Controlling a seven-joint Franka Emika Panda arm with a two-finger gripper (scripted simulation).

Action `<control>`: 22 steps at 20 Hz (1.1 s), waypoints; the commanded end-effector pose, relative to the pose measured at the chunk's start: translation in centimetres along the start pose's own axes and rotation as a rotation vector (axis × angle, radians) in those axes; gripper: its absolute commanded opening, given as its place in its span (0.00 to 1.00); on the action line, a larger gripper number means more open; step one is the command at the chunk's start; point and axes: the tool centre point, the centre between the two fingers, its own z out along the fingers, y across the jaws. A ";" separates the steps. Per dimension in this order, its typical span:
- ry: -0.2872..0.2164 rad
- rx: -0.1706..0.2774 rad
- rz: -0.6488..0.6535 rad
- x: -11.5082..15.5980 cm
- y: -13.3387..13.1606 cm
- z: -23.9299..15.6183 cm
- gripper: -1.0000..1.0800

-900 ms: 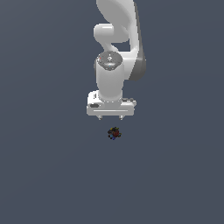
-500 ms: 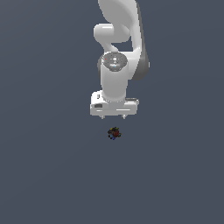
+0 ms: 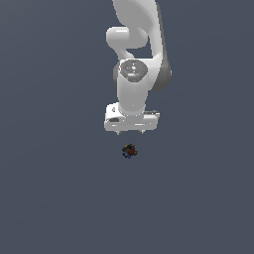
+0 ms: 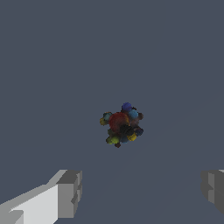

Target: Pick up the object and move it to a goal position.

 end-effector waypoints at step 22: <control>0.020 0.022 0.493 0.9 -0.4 3.7 0.96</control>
